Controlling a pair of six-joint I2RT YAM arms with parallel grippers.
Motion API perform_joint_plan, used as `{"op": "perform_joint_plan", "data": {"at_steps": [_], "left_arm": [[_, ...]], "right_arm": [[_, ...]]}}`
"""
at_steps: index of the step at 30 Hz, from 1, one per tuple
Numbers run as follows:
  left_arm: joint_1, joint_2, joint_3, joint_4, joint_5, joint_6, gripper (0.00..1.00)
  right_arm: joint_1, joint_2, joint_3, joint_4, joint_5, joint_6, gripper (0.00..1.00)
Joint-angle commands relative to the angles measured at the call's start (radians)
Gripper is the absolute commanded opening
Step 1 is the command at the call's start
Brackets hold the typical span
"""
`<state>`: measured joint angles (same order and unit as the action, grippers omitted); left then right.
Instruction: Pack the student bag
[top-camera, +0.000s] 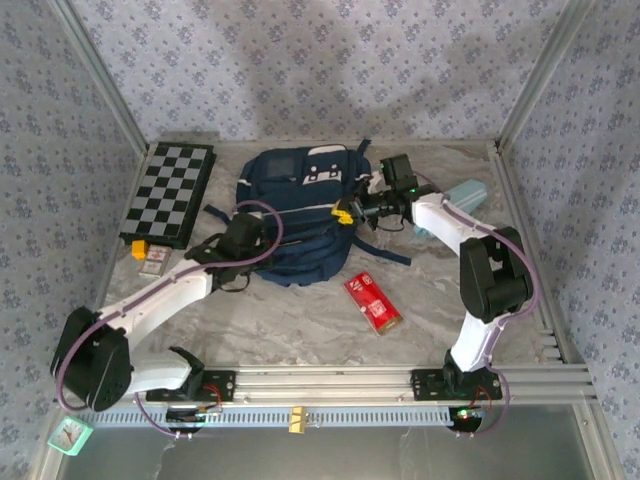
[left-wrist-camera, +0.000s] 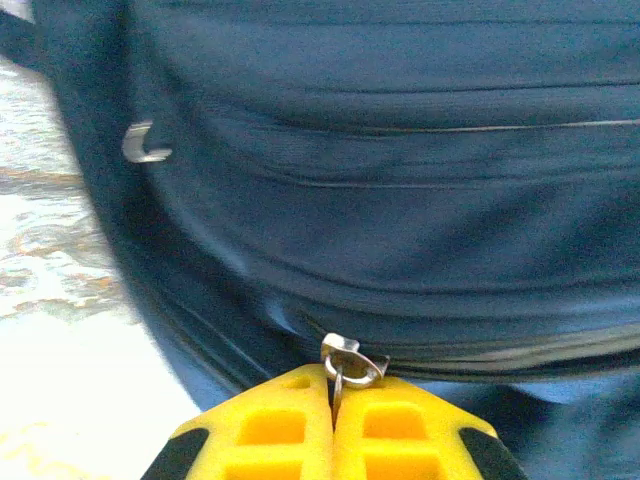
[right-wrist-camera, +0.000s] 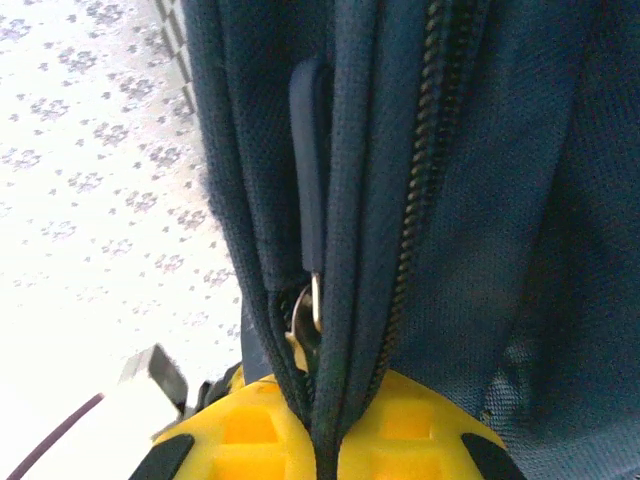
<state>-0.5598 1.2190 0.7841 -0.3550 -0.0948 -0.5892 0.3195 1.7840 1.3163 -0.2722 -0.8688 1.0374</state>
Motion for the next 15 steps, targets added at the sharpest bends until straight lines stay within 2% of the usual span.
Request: {"op": "perform_joint_plan", "data": {"at_steps": [1,4,5,7,10,12,15], "left_arm": [[0.077,-0.065,-0.043,-0.082,-0.028,-0.006,0.00],[0.075,-0.061,-0.048,-0.008,0.076,0.024,0.00],[0.065,-0.055,-0.047,0.017,0.108,0.025,0.00],[0.010,-0.045,-0.026,0.049,0.123,0.028,0.00],[-0.090,-0.016,0.023,0.052,0.060,0.051,0.00],[-0.102,0.016,0.048,0.051,0.054,0.037,0.00],[-0.107,0.053,0.059,0.086,0.082,0.024,0.00]], "right_arm": [[-0.102,0.005,0.130,-0.066,-0.032,-0.123,0.00],[-0.109,0.060,0.227,-0.135,-0.040,-0.166,0.00],[-0.103,0.070,0.248,-0.156,-0.031,-0.175,0.04],[-0.089,0.070,0.261,-0.155,-0.006,-0.163,0.16],[-0.051,0.029,0.220,-0.073,0.018,-0.087,0.42],[-0.014,-0.003,0.191,-0.052,0.059,-0.043,0.51],[0.042,-0.049,0.148,-0.044,0.115,0.002,0.57]]}}
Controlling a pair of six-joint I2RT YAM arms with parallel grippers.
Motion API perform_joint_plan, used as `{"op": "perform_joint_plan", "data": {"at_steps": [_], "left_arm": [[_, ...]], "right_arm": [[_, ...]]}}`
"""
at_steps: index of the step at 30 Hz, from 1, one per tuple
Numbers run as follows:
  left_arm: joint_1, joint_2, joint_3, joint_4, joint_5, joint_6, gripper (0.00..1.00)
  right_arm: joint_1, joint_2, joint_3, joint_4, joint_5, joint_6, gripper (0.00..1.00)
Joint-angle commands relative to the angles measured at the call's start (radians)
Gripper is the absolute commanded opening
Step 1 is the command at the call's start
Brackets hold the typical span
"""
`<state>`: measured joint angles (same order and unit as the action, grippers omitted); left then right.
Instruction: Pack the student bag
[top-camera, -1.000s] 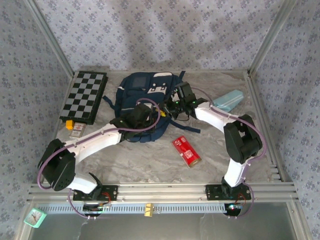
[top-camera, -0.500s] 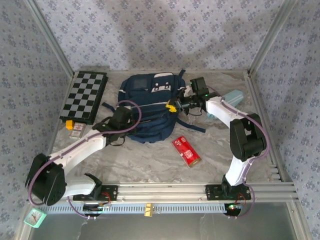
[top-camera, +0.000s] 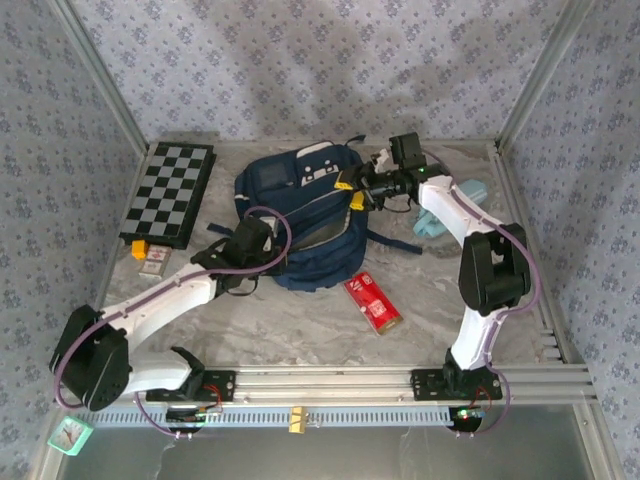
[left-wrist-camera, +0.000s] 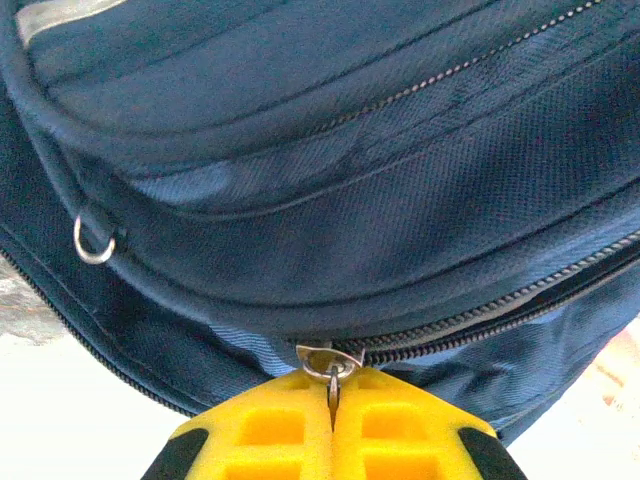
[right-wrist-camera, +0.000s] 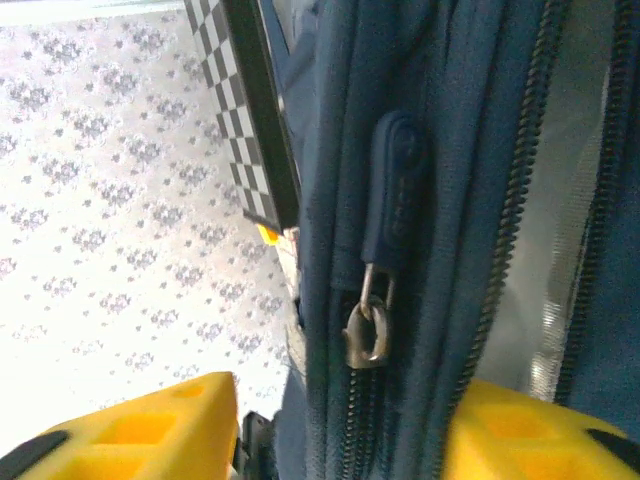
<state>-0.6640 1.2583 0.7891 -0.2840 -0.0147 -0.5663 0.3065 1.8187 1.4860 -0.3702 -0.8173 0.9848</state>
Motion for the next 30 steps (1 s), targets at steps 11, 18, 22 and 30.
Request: {"op": "perform_joint_plan", "data": {"at_steps": [11,18,22,30], "left_arm": [[-0.010,0.042,0.078,0.041,-0.015,0.013,0.00],[-0.010,0.054,0.087,0.047,-0.022,0.013,0.00],[-0.012,0.027,0.078,0.017,-0.045,0.009,0.00],[-0.019,-0.087,-0.009,-0.095,-0.156,-0.001,0.00]], "right_arm": [[0.256,-0.133,-0.243,0.260,0.363,0.265,0.63],[0.340,-0.065,-0.203,0.297,0.488,0.286,0.39],[0.336,-0.051,-0.161,0.214,0.458,0.238,0.12],[0.211,-0.104,-0.120,0.194,0.180,0.128,0.00]]}}
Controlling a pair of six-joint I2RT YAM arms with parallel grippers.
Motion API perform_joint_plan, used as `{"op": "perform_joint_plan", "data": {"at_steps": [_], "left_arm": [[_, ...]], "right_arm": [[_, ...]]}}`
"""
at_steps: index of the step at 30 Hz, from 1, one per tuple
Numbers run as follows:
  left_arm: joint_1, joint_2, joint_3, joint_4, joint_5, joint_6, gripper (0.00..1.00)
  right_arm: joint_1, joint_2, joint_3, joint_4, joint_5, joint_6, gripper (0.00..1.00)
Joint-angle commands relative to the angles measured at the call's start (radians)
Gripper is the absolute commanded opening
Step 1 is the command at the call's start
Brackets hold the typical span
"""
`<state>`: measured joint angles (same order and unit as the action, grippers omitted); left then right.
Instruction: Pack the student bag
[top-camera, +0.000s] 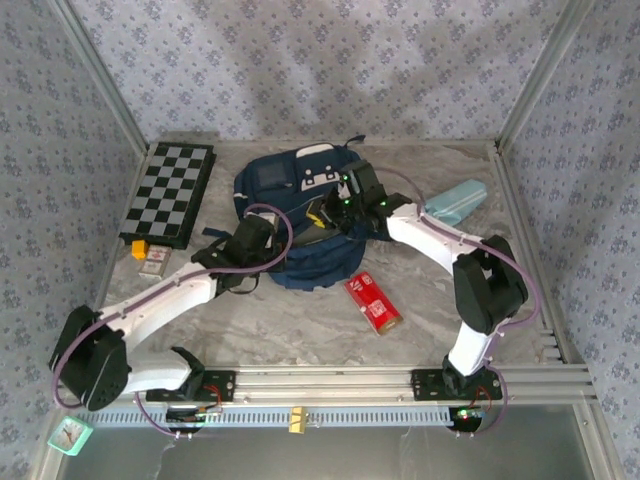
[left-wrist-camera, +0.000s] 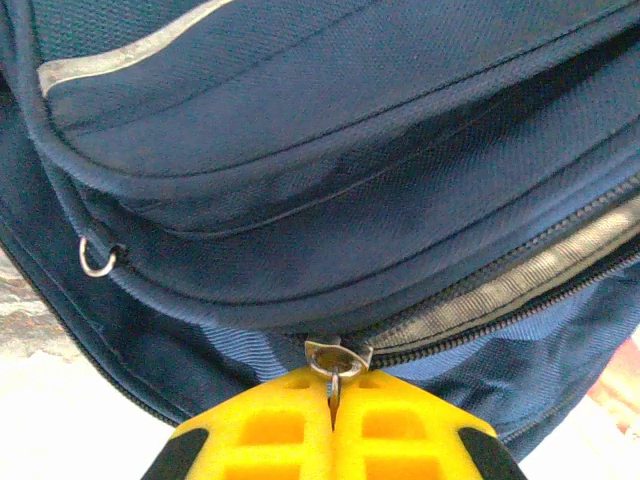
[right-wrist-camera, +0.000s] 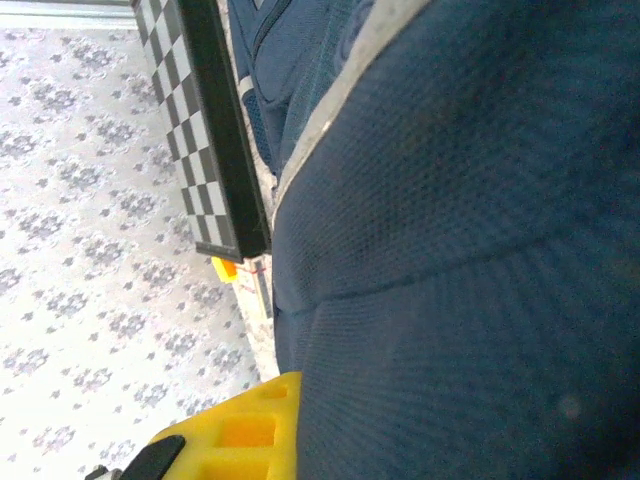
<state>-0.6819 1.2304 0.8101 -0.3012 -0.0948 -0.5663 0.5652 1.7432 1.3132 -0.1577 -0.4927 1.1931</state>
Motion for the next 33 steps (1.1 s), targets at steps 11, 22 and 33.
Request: {"op": "perform_joint_plan", "data": {"at_steps": [11,22,33], "left_arm": [[0.184,-0.080,-0.094,0.006,-0.115,0.012,0.00],[0.387,0.006,-0.169,0.310,-0.087,0.086,0.00],[0.376,-0.136,-0.309,0.444,-0.002,0.199,0.00]], "right_arm": [[-0.183,-0.029,0.092,-0.111,-0.392,-0.217,0.00],[-0.178,-0.059,0.003,-0.097,-0.459,-0.240,0.00],[-0.237,-0.042,-0.018,-0.098,-0.432,-0.242,0.00]]}}
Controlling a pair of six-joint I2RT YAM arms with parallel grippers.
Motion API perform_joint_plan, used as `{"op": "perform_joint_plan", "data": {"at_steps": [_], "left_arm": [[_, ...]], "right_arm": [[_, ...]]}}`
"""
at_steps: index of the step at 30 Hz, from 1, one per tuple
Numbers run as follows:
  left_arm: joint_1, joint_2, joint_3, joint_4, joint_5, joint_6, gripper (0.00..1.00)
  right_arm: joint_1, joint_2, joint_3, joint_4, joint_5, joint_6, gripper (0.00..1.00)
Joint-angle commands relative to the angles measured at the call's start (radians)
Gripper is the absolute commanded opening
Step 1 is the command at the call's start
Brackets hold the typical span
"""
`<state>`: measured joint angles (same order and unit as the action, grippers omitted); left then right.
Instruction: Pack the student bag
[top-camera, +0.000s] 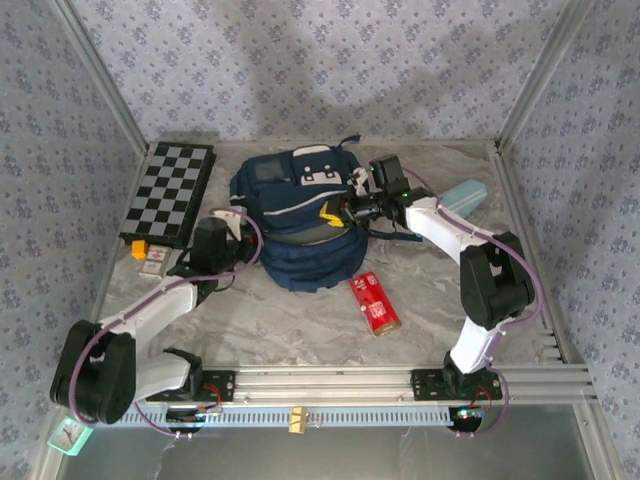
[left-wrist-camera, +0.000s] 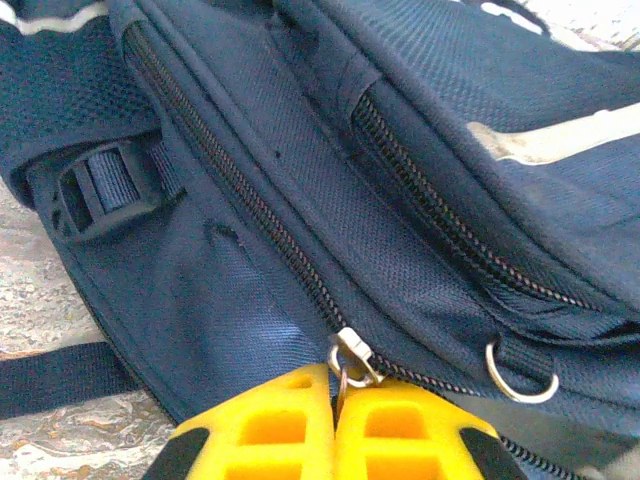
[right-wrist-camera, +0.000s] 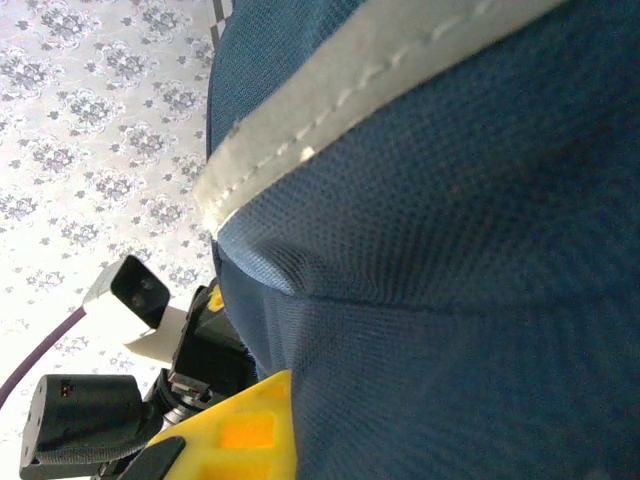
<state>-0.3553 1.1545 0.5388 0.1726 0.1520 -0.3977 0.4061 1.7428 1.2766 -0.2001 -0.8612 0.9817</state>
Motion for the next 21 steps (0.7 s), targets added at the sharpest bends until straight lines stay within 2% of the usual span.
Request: {"op": "perform_joint_plan", "data": {"at_steps": [1,3,6,8,12,17,21], "left_arm": [[0.034,-0.084,-0.059,-0.031,-0.260,0.037,0.00],[-0.001,-0.125,-0.090,-0.034,-0.266,0.046,0.00],[-0.078,-0.156,-0.074,-0.111,-0.314,0.057,0.00],[-0.114,-0.161,-0.068,-0.139,-0.331,0.046,0.00],[-0.121,-0.151,-0.055,-0.177,-0.342,0.044,0.00],[-0.043,-0.106,-0.011,-0.247,-0.355,0.082,0.00],[0.081,-0.075,-0.011,-0.191,-0.211,0.086,0.00]], "right_arm": [[-0.087,-0.022,0.038,-0.055,-0.075,-0.038,0.00],[-0.091,0.021,0.107,-0.106,-0.111,-0.099,0.00],[-0.096,0.068,0.222,-0.216,-0.093,-0.233,0.00],[-0.116,0.093,0.237,-0.187,-0.118,-0.214,0.00],[-0.136,0.125,0.244,-0.156,-0.172,-0.191,0.00],[-0.154,0.118,0.287,-0.289,-0.197,-0.289,0.00],[-0.148,0.107,0.275,-0.318,-0.199,-0.311,0.00]]}}
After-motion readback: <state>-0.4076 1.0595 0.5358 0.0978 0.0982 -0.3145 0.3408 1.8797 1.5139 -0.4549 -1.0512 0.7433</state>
